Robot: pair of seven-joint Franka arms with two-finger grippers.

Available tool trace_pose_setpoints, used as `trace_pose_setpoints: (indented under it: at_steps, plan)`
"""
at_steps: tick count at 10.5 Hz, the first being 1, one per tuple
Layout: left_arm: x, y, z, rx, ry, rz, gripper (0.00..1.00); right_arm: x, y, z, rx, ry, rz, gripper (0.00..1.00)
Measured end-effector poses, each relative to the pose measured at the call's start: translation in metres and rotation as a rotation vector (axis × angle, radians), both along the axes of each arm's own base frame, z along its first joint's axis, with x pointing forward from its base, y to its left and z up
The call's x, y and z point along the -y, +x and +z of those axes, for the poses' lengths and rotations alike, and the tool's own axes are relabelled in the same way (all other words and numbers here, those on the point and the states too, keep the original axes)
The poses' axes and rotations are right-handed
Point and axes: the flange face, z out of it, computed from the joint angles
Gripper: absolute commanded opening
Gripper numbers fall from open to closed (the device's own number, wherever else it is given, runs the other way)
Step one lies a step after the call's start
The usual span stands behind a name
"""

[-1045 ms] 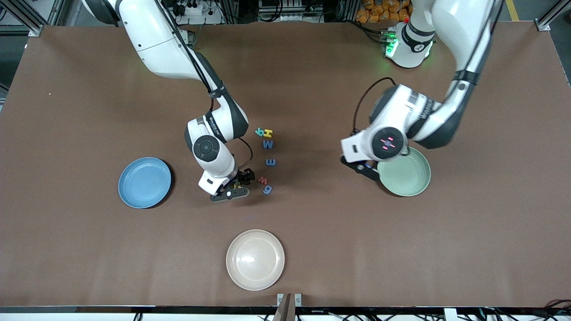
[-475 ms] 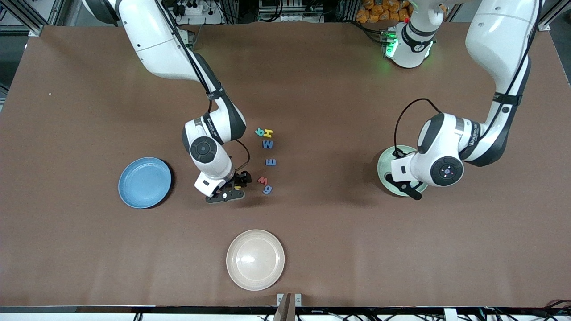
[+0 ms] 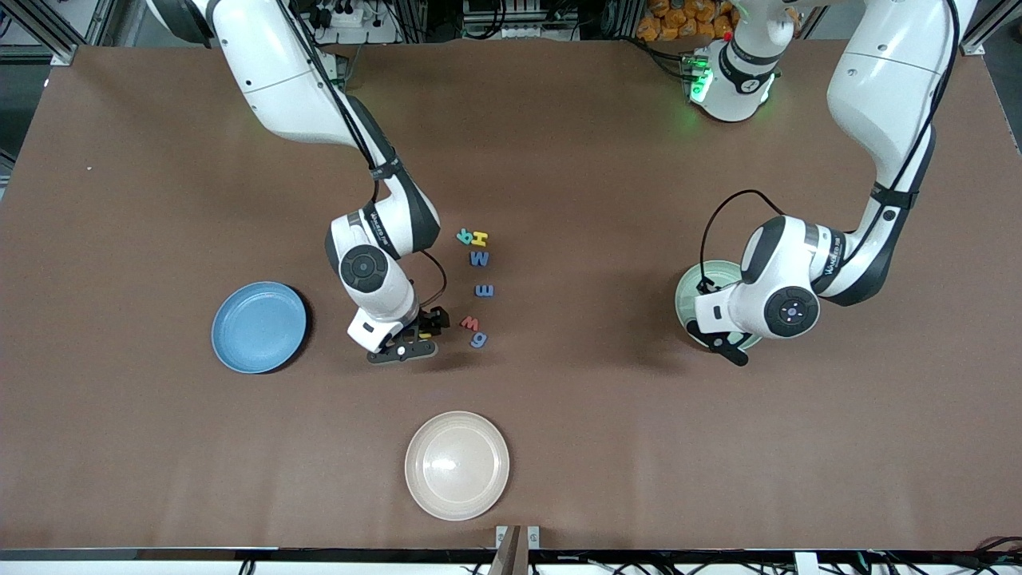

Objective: Sort upper and lower case letters into plates
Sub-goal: 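Release the pink e on the green plate while the right gripper grasps the u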

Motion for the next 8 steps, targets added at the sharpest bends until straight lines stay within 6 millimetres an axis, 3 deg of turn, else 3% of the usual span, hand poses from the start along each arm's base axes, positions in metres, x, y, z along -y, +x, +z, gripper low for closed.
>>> trace_pose_setpoints:
  at_steps: [1, 2, 3, 5, 8]
  plan:
    - [-0.001, 0.0, 0.0, 0.0, 0.0, 0.002, 1.0, 0.0, 0.0, -0.001, 0.002, 0.001, -0.003, 0.42]
    - [-0.001, 0.0, 0.0, 0.001, 0.002, 0.007, 1.0, 0.0, 0.0, -0.001, 0.003, 0.001, -0.003, 0.05]
    - [-0.001, 0.0, 0.0, 0.003, 0.01, 0.032, 1.0, 0.0, 0.0, -0.001, 0.004, 0.001, -0.004, 0.0]
    - [0.013, -0.003, 0.002, 0.013, 0.041, 0.127, 1.0, 0.0, 0.0, -0.001, 0.003, 0.001, -0.006, 0.0]
    - [0.074, -0.018, 0.013, 0.03, 0.063, 0.278, 1.0, 0.002, 0.002, 0.003, 0.008, 0.002, -0.01, 0.0]
